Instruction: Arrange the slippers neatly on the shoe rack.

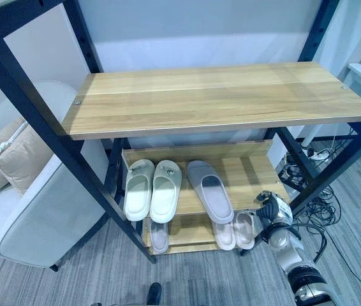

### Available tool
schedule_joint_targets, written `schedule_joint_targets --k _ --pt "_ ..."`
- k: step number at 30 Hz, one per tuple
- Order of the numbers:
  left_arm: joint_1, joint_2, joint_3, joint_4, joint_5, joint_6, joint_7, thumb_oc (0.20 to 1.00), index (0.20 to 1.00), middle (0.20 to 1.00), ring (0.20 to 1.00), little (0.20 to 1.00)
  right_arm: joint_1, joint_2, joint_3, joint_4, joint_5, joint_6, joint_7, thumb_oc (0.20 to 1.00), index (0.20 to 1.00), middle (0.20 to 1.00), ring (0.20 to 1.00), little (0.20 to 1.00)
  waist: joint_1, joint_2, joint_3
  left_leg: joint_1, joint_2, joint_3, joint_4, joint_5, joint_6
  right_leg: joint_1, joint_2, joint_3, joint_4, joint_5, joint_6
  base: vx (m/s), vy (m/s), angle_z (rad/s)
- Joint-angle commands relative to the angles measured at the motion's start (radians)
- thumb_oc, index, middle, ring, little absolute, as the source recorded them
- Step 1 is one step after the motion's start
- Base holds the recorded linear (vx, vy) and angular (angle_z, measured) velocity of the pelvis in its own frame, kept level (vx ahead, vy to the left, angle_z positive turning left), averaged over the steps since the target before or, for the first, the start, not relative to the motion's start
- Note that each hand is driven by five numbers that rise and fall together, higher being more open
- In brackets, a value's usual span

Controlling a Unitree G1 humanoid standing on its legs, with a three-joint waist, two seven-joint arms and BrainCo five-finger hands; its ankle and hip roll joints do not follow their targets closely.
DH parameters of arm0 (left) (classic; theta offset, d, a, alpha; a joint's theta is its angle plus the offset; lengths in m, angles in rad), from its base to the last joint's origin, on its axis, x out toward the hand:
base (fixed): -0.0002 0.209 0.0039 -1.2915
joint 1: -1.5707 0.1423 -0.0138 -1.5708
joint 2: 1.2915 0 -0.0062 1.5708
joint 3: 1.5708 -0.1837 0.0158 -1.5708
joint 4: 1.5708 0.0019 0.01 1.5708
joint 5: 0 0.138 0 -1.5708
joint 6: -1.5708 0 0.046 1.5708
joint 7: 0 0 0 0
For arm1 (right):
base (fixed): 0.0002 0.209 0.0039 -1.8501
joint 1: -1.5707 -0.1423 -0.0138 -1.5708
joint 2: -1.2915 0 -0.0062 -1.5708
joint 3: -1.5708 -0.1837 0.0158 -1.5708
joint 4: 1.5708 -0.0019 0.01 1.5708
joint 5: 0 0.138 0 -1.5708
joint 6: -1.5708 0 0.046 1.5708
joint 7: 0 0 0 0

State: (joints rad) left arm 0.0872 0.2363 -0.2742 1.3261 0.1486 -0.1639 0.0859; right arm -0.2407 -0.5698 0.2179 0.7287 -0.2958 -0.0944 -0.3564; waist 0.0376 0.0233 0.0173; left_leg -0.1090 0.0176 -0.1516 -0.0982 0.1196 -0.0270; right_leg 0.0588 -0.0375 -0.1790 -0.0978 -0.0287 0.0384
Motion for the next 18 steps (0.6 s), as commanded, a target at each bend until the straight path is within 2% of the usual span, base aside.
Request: schedule_joint_targets --k 1,7,12,18 --pt "-0.031 0.006 -0.04 0.082 0.03 0.001 -0.009 1.0 1.0 1.0 1.0 1.0 -0.131 -0.035 0.005 -0.022 0.039 -0.038 -0.027 1.0 1.0 1.0 1.0 1.0 0.038 -0.061 0.058 0.046 0.008 0.05 0.011 -0.114 -0.007 -0.008 -0.049 -0.022 0.011 -0.027 0.041 0.0 0.0 0.0" --pt "-0.035 0.011 -0.044 0.079 0.02 -0.003 -0.005 1.0 1.0 1.0 1.0 1.0 -0.171 -0.05 0.017 -0.02 0.054 -0.043 -0.03 1.0 1.0 1.0 1.0 1.0 0.048 -0.065 0.069 0.03 0.002 0.04 0.011 -0.111 -0.008 -0.018 -0.053 -0.036 0.011 -0.026 0.044 0.03 0.008 0.15" --pt "-0.038 0.018 -0.055 0.077 -0.003 -0.009 -0.011 1.0 1.0 1.0 1.0 1.0 -0.21 -0.046 0.057 0.005 0.139 -0.068 0.023 1.0 1.0 1.0 1.0 1.0 0.059 -0.072 0.084 0.01 -0.003 0.029 0.011 -0.104 -0.009 -0.028 -0.055 -0.049 0.011 -0.025 0.046 0.02 0.005 0.15" --pt "-0.05 0.02 -0.06 0.073 -0.015 -0.011 -0.012 1.0 1.0 1.0 1.0 1.0 -0.256 -0.047 0.106 0.032 0.145 -0.071 0.046 1.0 1.0 1.0 1.0 1.0 0.067 -0.081 0.106 -0.011 -0.007 0.018 0.011 -0.097 -0.009 -0.045 -0.055 -0.054 0.011 -0.02 0.048 0.01 0.004 0.03"
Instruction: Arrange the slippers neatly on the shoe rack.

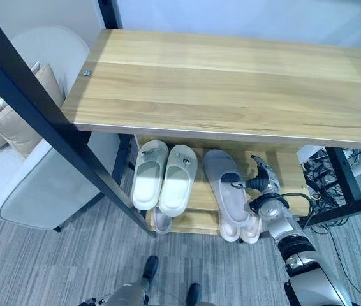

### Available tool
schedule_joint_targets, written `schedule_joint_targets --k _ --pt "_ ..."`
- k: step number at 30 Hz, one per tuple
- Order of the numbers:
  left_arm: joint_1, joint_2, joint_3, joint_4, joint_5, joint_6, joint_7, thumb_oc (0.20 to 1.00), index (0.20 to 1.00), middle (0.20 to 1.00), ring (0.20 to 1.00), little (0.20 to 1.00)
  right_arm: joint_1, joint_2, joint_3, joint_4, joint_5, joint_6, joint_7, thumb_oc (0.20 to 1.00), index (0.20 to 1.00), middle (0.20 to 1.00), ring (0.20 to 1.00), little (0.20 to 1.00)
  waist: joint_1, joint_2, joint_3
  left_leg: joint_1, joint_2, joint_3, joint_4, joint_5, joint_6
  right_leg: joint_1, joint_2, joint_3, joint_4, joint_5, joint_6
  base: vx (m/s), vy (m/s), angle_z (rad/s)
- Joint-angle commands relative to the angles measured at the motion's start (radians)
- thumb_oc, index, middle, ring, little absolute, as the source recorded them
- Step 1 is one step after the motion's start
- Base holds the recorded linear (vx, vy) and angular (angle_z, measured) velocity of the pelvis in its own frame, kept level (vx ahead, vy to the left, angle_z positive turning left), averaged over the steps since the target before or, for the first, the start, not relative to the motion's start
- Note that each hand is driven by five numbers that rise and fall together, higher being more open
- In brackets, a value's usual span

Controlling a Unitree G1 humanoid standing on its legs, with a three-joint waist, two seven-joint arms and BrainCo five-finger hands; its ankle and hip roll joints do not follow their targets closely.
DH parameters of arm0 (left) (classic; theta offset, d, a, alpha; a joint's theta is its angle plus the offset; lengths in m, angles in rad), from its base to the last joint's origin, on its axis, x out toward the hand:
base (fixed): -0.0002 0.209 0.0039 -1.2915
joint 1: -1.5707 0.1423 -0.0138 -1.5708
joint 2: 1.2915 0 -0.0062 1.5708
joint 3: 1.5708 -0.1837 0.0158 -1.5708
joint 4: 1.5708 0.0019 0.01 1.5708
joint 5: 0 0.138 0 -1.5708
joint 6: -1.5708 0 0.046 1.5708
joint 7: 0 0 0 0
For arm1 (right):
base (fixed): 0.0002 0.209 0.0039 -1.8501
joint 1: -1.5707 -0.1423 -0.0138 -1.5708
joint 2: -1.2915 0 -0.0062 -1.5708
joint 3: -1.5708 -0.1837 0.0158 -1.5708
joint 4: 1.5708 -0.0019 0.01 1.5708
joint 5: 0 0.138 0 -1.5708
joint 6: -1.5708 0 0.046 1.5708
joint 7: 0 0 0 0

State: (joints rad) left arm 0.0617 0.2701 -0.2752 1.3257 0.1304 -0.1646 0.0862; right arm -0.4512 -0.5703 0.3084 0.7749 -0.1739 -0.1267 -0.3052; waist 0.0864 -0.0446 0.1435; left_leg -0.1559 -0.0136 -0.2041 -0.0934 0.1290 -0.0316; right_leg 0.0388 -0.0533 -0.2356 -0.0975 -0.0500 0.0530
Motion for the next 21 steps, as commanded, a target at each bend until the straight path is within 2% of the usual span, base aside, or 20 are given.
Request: schedule_joint_targets --k 1,7,14,16,21 --pt "-0.026 -0.014 -0.059 0.074 0.002 -0.01 -0.012 1.0 1.0 1.0 1.0 1.0 -0.051 -0.043 0.018 -0.012 0.026 -0.039 -0.007 1.0 1.0 1.0 1.0 1.0 0.02 -0.014 -0.017 0.033 0.024 0.069 0.006 -0.105 -0.004 -0.027 -0.039 0.002 0.01 0.002 0.033 0.0 0.0 0.0" --pt "-0.045 -0.007 -0.06 0.079 -0.009 -0.01 -0.007 1.0 1.0 1.0 1.0 1.0 -0.117 -0.031 0.033 0.032 0.043 -0.035 -0.028 1.0 1.0 1.0 1.0 1.0 0.04 -0.028 0.014 -0.008 0.022 0.053 0.006 -0.093 -0.006 -0.059 -0.039 -0.012 0.01 0.007 0.035 0.0 0.005 0.08" --pt "-0.06 -0.009 -0.082 0.068 -0.033 -0.016 0.008 1.0 1.0 1.0 1.0 1.0 -0.199 -0.02 0.046 0.122 0.088 -0.03 -0.054 1.0 1.0 1.0 1.0 1.0 0.06 -0.028 0.035 -0.047 0.012 0.036 0.006 -0.082 -0.007 -0.087 -0.042 -0.026 0.01 0.014 0.039 0.0 0.003 0.04" --pt "-0.06 -0.01 -0.084 0.066 -0.037 -0.017 0.009 1.0 1.0 1.0 1.0 1.0 -0.203 -0.017 0.046 0.132 0.096 -0.029 -0.053 0.2 0.2 0.2 0.2 0.2 0.061 -0.027 0.035 -0.048 0.011 0.034 0.006 -0.081 -0.007 -0.088 -0.043 -0.029 0.01 0.013 0.039 0.0 0.0 0.0" --pt "-0.057 -0.016 -0.089 0.066 -0.031 -0.015 0.015 1.0 1.0 1.0 1.0 1.0 -0.184 -0.001 0.037 0.124 0.103 -0.037 -0.066 0.2 0.2 0.2 0.2 0.2 0.062 -0.025 0.031 -0.046 0.007 0.03 0.006 -0.085 -0.004 -0.083 -0.046 -0.032 0.01 0.011 0.039 0.02 0.006 0.04"
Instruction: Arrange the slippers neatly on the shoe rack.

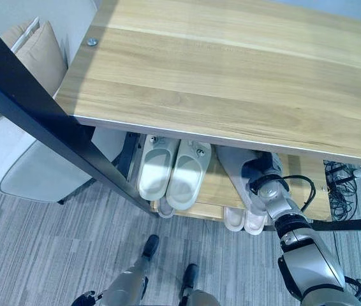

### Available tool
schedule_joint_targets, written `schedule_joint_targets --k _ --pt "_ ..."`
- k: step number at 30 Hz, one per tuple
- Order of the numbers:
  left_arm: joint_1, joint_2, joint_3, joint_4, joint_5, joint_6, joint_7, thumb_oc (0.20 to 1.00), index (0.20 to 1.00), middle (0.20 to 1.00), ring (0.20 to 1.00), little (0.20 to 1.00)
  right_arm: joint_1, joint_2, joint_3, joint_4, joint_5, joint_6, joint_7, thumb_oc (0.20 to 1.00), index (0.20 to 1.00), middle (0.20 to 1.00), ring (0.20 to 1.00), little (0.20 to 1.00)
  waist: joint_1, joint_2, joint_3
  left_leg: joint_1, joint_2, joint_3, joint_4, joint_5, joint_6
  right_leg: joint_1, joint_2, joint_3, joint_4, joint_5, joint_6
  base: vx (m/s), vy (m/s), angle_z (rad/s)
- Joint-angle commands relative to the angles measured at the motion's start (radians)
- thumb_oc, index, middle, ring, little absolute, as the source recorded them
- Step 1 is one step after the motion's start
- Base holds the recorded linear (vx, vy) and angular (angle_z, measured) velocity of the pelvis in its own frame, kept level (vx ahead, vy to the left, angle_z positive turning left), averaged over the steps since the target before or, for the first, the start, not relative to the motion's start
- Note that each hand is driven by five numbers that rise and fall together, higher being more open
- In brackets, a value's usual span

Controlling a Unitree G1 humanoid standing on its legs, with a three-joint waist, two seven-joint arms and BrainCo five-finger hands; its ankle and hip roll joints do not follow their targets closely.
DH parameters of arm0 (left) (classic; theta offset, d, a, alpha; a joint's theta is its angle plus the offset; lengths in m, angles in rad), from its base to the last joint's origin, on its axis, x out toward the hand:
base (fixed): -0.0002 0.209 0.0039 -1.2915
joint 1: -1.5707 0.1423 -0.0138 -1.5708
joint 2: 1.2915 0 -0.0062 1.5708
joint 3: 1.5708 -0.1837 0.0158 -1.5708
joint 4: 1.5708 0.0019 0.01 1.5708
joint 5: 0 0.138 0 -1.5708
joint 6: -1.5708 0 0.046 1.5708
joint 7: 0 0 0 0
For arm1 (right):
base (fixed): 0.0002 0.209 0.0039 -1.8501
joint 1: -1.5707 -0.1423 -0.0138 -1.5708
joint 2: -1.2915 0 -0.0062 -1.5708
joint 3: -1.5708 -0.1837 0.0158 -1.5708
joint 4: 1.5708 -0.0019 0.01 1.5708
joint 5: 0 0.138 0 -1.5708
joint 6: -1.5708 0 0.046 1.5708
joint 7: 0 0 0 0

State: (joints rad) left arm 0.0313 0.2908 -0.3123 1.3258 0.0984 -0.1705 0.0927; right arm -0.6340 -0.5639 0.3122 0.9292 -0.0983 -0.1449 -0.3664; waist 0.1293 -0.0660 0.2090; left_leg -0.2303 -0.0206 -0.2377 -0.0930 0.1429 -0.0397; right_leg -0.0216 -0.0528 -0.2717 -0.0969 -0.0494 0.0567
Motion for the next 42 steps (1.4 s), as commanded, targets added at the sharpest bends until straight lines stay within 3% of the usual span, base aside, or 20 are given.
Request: schedule_joint_targets --k 1,5,9,11,13,19,25,27,28,29,31,35,36,39,41,42 --pt "-0.025 -0.04 -0.046 0.068 0.007 -0.008 0.012 1.0 1.0 1.0 1.0 1.0 0.016 -0.013 0.02 -0.077 0.016 -0.031 -0.025 0.2 0.2 0.2 0.2 0.2 0.015 -0.003 -0.036 0.034 0.014 0.065 0.006 -0.103 0.005 -0.019 -0.047 0.006 0.01 0.01 0.035 0.02 0.018 0.06" --pt "-0.024 -0.048 -0.005 0.067 0.045 -0.012 0.026 1.0 1.0 1.0 1.0 1.0 0.166 -0.054 -0.093 -0.281 -0.107 -0.051 -0.103 0.2 0.2 0.2 0.2 0.2 -0.005 0.0 -0.048 0.062 0.019 0.073 0.006 -0.12 0.009 -0.001 -0.047 0.011 0.01 0.003 0.035 0.01 0.002 0.04" --pt "-0.008 -0.054 0.021 0.072 0.077 -0.005 0.023 1.0 1.0 1.0 1.0 1.0 0.336 -0.04 -0.188 -0.458 -0.155 -0.063 -0.106 0.2 0.2 0.2 0.2 0.2 -0.023 -0.004 -0.071 0.111 0.027 0.089 0.006 -0.143 0.017 0.038 -0.044 0.022 0.012 -0.008 0.031 0.01 -0.017 -0.04" --pt "0.005 -0.055 0.038 0.073 0.089 -0.002 0.016 1.0 1.0 1.0 1.0 1.0 0.434 -0.009 -0.214 -0.527 -0.17 -0.076 -0.079 0.2 0.2 0.2 0.2 0.2 -0.032 -0.007 -0.089 0.145 0.032 0.1 0.006 -0.154 0.019 0.065 -0.041 0.032 0.02 -0.021 0.027 0.03 -0.053 -0.14" --pt "-0.028 -0.053 0.059 0.055 0.07 -0.001 0.02 1.0 1.0 1.0 1.0 1.0 0.574 0.002 -0.242 -0.645 -0.182 -0.084 -0.013 0.2 0.2 0.2 0.2 0.2 -0.07 0.0 -0.128 0.196 0.041 0.118 0.006 -0.171 0.019 0.101 -0.039 0.047 0.035 -0.042 0.023 0.05 -0.05 -0.21" --pt "0.014 -0.061 0.09 0.064 0.026 0.001 -0.014 1.0 1.0 1.0 1.0 1.0 0.714 0.022 -0.224 -0.712 -0.146 -0.128 0.081 0.2 0.2 0.2 0.2 0.2 -0.102 0.017 -0.165 0.274 0.071 0.149 0.009 -0.187 0.013 0.142 -0.016 0.088 0.063 -0.077 0.003 0.01 -0.064 -0.37" --pt "0.033 -0.066 0.105 0.058 0.012 -0.004 -0.025 1.0 1.0 1.0 1.0 1.0 0.829 0.035 -0.234 -0.733 -0.112 -0.146 0.131 0.2 0.2 0.2 0.2 0.2 -0.12 0.025 -0.159 0.298 0.093 0.11 0.029 -0.163 -0.01 0.182 0.004 0.046 0.128 -0.132 -0.028 -0.07 -0.123 0.12" --pt "0.023 -0.072 0.107 0.053 -0.01 -0.005 -0.024 1.0 1.0 1.0 1.0 1.0 0.847 0.03 -0.248 -0.729 -0.106 -0.142 0.128 0.2 0.2 0.2 0.2 0.2 -0.117 0.025 -0.135 0.25 0.081 0.091 0.085 -0.157 -0.02 0.173 -0.004 0.01 0.151 -0.138 -0.036 -0.24 -0.039 0.61" --pt "0.008 -0.078 0.101 0.048 -0.013 -0.004 -0.015 1.0 1.0 1.0 1.0 1.0 0.836 0.03 -0.26 -0.726 -0.102 -0.137 0.116 0.2 0.2 0.2 0.2 0.2 -0.126 0.016 -0.102 0.169 0.068 0.138 0.189 -0.167 -0.023 0.162 -0.026 -0.024 0.17 -0.134 -0.04 -0.33 0.027 0.92" --pt "-0.002 -0.082 0.095 0.042 -0.005 -0.006 -0.009 1.0 1.0 1.0 1.0 1.0 0.828 0.034 -0.262 -0.722 -0.103 -0.131 0.107 0.2 0.2 0.2 0.2 0.2 -0.14 0.012 -0.093 0.132 0.071 0.219 0.244 -0.187 -0.01 0.148 -0.04 -0.047 0.177 -0.13 -0.041 -0.34 0.059 1.31" --pt "0.001 -0.085 0.093 0.028 -0.006 -0.009 0.003 1.0 1.0 1.0 1.0 1.0 0.811 0.04 -0.254 -0.718 -0.116 -0.126 0.101 0.2 0.2 0.2 0.2 0.2 -0.145 0.017 -0.084 0.085 0.072 0.319 0.345 -0.24 0.018 0.098 -0.058 -0.057 0.22 -0.132 -0.044 -0.21 0.146 1.25" --pt "0.016 -0.093 0.096 0.056 0.0 0.002 -0.002 1.0 1.0 1.0 1.0 1.0 0.788 0.067 -0.236 -0.695 -0.143 -0.108 0.105 0.2 0.2 0.2 0.2 0.2 -0.153 0.029 -0.109 0.134 0.04 0.324 0.285 -0.286 0.06 0.055 -0.085 -0.043 0.298 -0.141 -0.019 0.05 0.232 0.05" --pt "0.023 -0.087 0.105 0.07 0.017 0.007 -0.011 1.0 1.0 1.0 1.0 1.0 0.783 0.061 -0.231 -0.682 -0.197 -0.091 0.099 0.2 0.2 0.2 0.2 0.2 -0.153 0.028 -0.114 0.139 0.031 0.335 0.265 -0.265 0.079 0.046 -0.098 -0.045 0.317 -0.125 -0.013 0.1 0.218 -0.04" --pt "0.026 -0.082 0.104 0.072 0.023 0.009 -0.014 1.0 1.0 1.0 1.0 1.0 0.78 0.079 -0.233 -0.659 -0.186 -0.083 0.099 0.2 0.2 0.2 0.2 0.2 -0.154 0.024 -0.123 0.166 0.016 0.338 0.246 -0.275 0.097 0.046 -0.114 -0.03 0.344 -0.123 0.003 0.07 0.2 0.0" --pt "0.03 -0.076 0.107 0.072 0.012 0.011 -0.021 1.0 1.0 1.0 1.0 1.0 0.755 0.098 -0.216 -0.626 -0.156 -0.084 0.101 0.2 0.2 0.2 0.2 0.2 -0.154 0.023 -0.125 0.186 0.004 0.347 0.236 -0.286 0.116 0.022 -0.125 -0.003 0.394 -0.107 0.019 0.09 0.23 -0.2" --pt "0.035 -0.075 0.112 0.079 0.01 0.012 -0.023 1.0 1.0 1.0 1.0 1.0 0.748 0.112 -0.207 -0.625 -0.151 -0.081 0.11 0.2 0.2 0.2 0.2 0.2 -0.157 0.018 -0.115 0.198 -0.005 0.354 0.234 -0.296 0.132 -0.012 -0.138 0.02 0.454 -0.064 0.04 0.02 0.224 -0.32"
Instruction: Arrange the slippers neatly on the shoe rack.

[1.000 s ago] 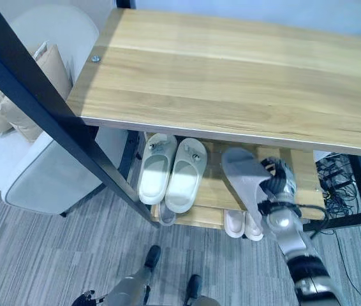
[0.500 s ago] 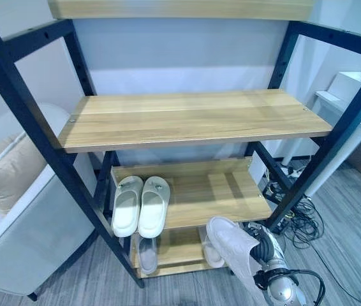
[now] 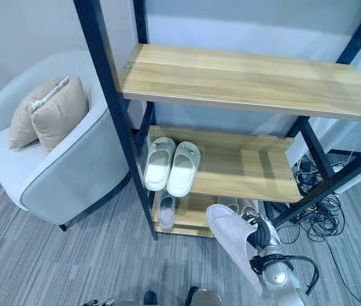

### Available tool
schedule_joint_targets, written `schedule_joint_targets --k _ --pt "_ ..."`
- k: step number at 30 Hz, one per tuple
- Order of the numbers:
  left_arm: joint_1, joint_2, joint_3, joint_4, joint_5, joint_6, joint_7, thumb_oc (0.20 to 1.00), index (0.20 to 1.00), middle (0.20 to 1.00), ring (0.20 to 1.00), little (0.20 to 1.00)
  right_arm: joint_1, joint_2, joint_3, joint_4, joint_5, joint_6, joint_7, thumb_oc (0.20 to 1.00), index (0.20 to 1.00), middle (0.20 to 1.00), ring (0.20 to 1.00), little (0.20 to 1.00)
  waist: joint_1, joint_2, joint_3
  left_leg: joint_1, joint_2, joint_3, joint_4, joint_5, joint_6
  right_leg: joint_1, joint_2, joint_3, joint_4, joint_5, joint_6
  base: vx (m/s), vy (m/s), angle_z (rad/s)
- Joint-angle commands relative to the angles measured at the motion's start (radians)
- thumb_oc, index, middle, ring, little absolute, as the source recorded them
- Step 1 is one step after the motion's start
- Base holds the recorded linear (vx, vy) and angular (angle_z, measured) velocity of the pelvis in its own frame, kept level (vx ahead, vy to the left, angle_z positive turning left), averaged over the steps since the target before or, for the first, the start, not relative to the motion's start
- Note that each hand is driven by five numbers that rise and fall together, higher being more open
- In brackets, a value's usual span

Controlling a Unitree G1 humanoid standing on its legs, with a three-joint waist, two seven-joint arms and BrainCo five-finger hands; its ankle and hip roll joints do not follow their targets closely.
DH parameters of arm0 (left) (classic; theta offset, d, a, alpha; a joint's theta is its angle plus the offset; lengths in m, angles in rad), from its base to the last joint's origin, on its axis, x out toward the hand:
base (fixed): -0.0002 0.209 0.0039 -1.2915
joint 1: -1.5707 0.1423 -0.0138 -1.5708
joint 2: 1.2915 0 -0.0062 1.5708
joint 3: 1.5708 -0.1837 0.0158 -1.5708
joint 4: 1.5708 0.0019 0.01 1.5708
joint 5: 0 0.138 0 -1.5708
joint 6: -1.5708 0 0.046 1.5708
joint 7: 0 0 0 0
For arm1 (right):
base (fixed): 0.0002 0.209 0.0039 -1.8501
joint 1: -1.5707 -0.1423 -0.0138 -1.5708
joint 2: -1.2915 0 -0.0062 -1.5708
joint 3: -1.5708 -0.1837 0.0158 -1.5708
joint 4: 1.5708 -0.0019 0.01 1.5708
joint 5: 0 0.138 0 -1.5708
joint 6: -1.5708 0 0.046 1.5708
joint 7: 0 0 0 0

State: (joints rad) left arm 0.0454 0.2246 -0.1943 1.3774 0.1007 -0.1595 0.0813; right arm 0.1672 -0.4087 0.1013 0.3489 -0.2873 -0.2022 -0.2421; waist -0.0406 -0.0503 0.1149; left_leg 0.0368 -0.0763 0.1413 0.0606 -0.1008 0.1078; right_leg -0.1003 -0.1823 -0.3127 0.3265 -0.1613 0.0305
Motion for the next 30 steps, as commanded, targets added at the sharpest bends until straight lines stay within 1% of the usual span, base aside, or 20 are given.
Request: schedule_joint_targets --k 1,2,3,4,5,6,7,8,10,12,13,14,17,18,22,24,26,27,28,30 --pt "0.023 -0.004 -0.002 0.03 0.006 0.002 -0.012 1.0 1.0 1.0 1.0 1.0 -0.057 -0.036 0.018 -0.05 0.04 -0.024 -0.007 0.2 0.2 0.2 0.2 0.2 0.014 -0.003 0.001 -0.069 0.044 -0.017 0.094 -0.062 0.002 0.032 -0.026 0.081 0.102 0.105 0.089 0.01 0.201 -0.36" --pt "0.023 0.003 -0.002 0.027 0.01 0.0 -0.013 1.0 1.0 1.0 1.0 1.0 -0.056 -0.034 0.028 -0.054 0.036 -0.027 -0.007 0.2 0.2 0.2 0.2 0.2 0.018 -0.001 0.007 -0.07 0.046 -0.014 0.097 -0.067 0.005 0.007 -0.03 0.088 0.138 0.103 0.096 0.02 0.115 -0.36" --pt "0.016 0.012 0.003 0.021 0.01 -0.002 -0.009 1.0 1.0 1.0 1.0 1.0 -0.065 -0.033 0.047 -0.055 0.012 -0.026 -0.005 0.2 0.2 0.2 0.2 0.2 0.025 -0.004 0.022 -0.059 0.049 -0.006 0.099 -0.085 0.005 -0.031 -0.061 0.078 0.147 0.107 0.098 0.07 0.008 -0.28" --pt "-0.004 0.021 -0.013 0.003 0.013 -0.008 0.01 1.0 1.0 1.0 1.0 1.0 -0.09 -0.038 0.072 -0.057 0.001 -0.022 -0.01 0.2 0.2 0.2 0.2 0.2 0.034 -0.002 0.051 -0.058 0.061 -0.007 0.127 -0.112 -0.007 -0.055 -0.113 0.057 0.098 0.114 0.104 0.09 -0.068 -0.16" --pt "-0.019 0.033 -0.036 -0.014 0.026 -0.016 0.017 1.0 1.0 1.0 1.0 1.0 -0.098 -0.045 0.076 -0.062 -0.004 -0.018 -0.011 0.2 0.2 0.2 0.2 0.2 0.035 -0.01 0.065 -0.085 0.062 -0.015 0.18 -0.129 -0.012 -0.036 -0.11 0.06 0.036 0.106 0.098 -0.02 -0.114 -0.34" --pt "-0.059 0.05 -0.079 -0.042 0.063 -0.032 0.037 1.0 1.0 1.0 1.0 1.0 -0.097 -0.067 0.095 -0.089 -0.026 -0.024 -0.014 0.2 0.2 0.2 0.2 0.2 0.026 -0.026 0.078 -0.138 0.05 -0.006 0.222 -0.124 -0.002 -0.07 -0.097 0.098 0.013 0.126 0.095 -0.12 -0.111 -0.26" --pt "-0.089 0.059 -0.097 -0.066 0.077 -0.038 0.044 1.0 1.0 1.0 1.0 1.0 -0.102 -0.072 0.106 -0.098 -0.034 -0.028 -0.019 0.2 0.2 0.2 0.2 0.2 0.019 -0.033 0.09 -0.182 0.048 -0.005 0.262 -0.134 -0.002 -0.093 -0.086 0.111 0.019 0.111 0.086 -0.22 -0.072 0.0" --pt "-0.137 0.072 -0.119 -0.106 0.073 -0.051 0.075 1.0 1.0 1.0 1.0 1.0 -0.133 -0.09 0.134 -0.102 -0.041 -0.033 -0.029 0.2 0.2 0.2 0.2 0.2 0.011 -0.021 0.121 -0.253 0.058 -0.024 0.342 -0.164 -0.006 -0.162 -0.077 0.134 0.099 0.08 0.084 -0.17 -0.055 0.43" --pt "-0.177 0.084 -0.132 -0.155 0.034 -0.065 0.099 1.0 1.0 1.0 1.0 1.0 -0.164 -0.103 0.153 -0.086 -0.032 -0.039 -0.037 0.2 0.2 0.2 0.2 0.2 0.01 -0.009 0.131 -0.371 0.062 -0.051 0.444 -0.176 -0.008 -0.248 -0.072 0.133 0.174 0.041 0.058 -0.16 -0.068 0.46" --pt "-0.18 0.091 -0.129 -0.201 -0.01 -0.074 0.11 1.0 1.0 1.0 1.0 1.0 -0.182 -0.104 0.164 -0.074 -0.027 -0.041 -0.05 0.2 0.2 0.2 0.2 0.2 0.012 -0.004 0.128 -0.436 0.06 -0.067 0.493 -0.184 -0.01 -0.302 -0.07 0.133 0.219 0.021 0.049 -0.11 -0.088 0.02" --pt "-0.216 0.097 -0.119 -0.216 -0.09 -0.071 0.088 1.0 1.0 1.0 1.0 1.0 -0.241 -0.082 0.186 -0.017 0.002 -0.038 -0.061 0.2 0.2 0.2 0.2 0.2 0.02 -0.001 0.127 -0.515 0.062 -0.08 0.561 -0.194 -0.014 -0.373 -0.066 0.145 0.284 -0.012 0.03 -0.11 -0.087 0.04" --pt "-0.225 0.104 -0.111 -0.237 -0.116 -0.075 0.087 1.0 1.0 1.0 1.0 1.0 -0.253 -0.08 0.191 -0.015 0.006 -0.033 -0.061 0.2 0.2 0.2 0.2 0.2 0.021 -0.001 0.129 -0.551 0.066 -0.08 0.599 -0.202 -0.015 -0.404 -0.069 0.147 0.318 -0.025 0.024 -0.1 -0.07 0.28" --pt "-0.258 0.098 -0.066 -0.242 -0.244 -0.091 0.123 1.0 1.0 1.0 1.0 1.0 -0.313 -0.07 0.214 -0.003 -0.029 -0.005 -0.092 0.2 0.2 0.2 0.2 0.2 0.027 0.007 0.118 -0.702 0.079 -0.085 0.744 -0.241 -0.015 -0.557 -0.069 0.169 0.449 -0.08 0.0 -0.09 -0.036 0.11" --pt "-0.285 0.086 -0.055 -0.222 -0.291 -0.095 0.138 1.0 1.0 1.0 1.0 1.0 -0.374 -0.066 0.239 0.014 -0.034 0.002 -0.106 0.2 0.2 0.2 0.2 0.2 0.03 0.008 0.108 -0.79 0.086 -0.085 0.82 -0.261 -0.015 -0.646 -0.067 0.186 0.518 -0.104 -0.012 -0.07 -0.05 -0.09" --pt "-0.333 0.08 -0.062 -0.208 -0.276 -0.099 0.21 1.0 1.0 1.0 1.0 1.0 -0.54 -0.059 0.287 0.063 0.006 0.006 -0.149 0.2 0.2 0.2 0.2 0.2 0.042 0.01 0.085 -1.015 0.107 -0.084 1.014 -0.316 -0.014 -0.878 -0.062 0.243 0.693 -0.176 -0.048 -0.06 -0.079 -0.11" --pt "-0.366 0.087 -0.026 -0.217 -0.414 -0.128 0.258 1.0 1.0 1.0 1.0 1.0 -0.692 -0.059 0.31 0.106 0.055 0.011 -0.206 0.2 0.2 0.2 0.2 0.2 0.058 0.016 0.066 -1.2 0.121 -0.095 1.205 -0.378 -0.011 -1.071 -0.05 0.288 0.889 -0.249 -0.077 0.01 -0.107 -0.05" --pt "-0.36 0.098 0.014 -0.268 -0.516 -0.157 0.259 1.0 1.0 1.0 1.0 1.0 -0.763 -0.1 0.335 0.099 -0.005 0.046 -0.217 0.2 0.2 0.2 0.2 0.2 0.065 0.018 0.059 -1.28 0.126 -0.104 1.3 -0.41 -0.01 -1.146 -0.05 0.297 0.979 -0.283 -0.086 0.07 -0.091 -0.04" --pt "-0.362 0.108 0.022 -0.319 -0.539 -0.183 0.294 1.0 1.0 1.0 1.0 1.0 -0.819 -0.103 0.329 0.088 0.003 0.053 -0.232 0.2 0.2 0.2 0.2 0.2 0.07 0.019 0.06 -1.346 0.124 -0.106 1.399 -0.441 -0.009 -1.211 -0.045 0.31 1.072 -0.312 -0.096 0.07 -0.069 0.05" --pt "-0.362 0.108 0.022 -0.32 -0.539 -0.182 0.294 1.0 1.0 1.0 1.0 1.0 -0.82 -0.103 0.329 0.088 0.003 0.053 -0.232 0.2 0.2 0.2 0.2 0.2 0.069 0.018 0.056 -1.354 0.124 -0.105 1.403 -0.441 -0.009 -1.219 -0.046 0.311 1.077 -0.313 -0.096 0.12 -0.073 0.09" --pt "-0.378 0.128 0.031 -0.388 -0.598 -0.21 0.328 1.0 1.0 1.0 1.0 1.0 -0.934 -0.112 0.313 0.165 0.067 0.056 -0.28 0.2 0.2 0.2 0.2 0.2 0.082 0.021 0.07 -1.459 0.116 -0.111 1.599 -0.507 -0.005 -1.328 -0.035 0.335 1.27 -0.371 -0.114 0.15 -0.065 0.05"
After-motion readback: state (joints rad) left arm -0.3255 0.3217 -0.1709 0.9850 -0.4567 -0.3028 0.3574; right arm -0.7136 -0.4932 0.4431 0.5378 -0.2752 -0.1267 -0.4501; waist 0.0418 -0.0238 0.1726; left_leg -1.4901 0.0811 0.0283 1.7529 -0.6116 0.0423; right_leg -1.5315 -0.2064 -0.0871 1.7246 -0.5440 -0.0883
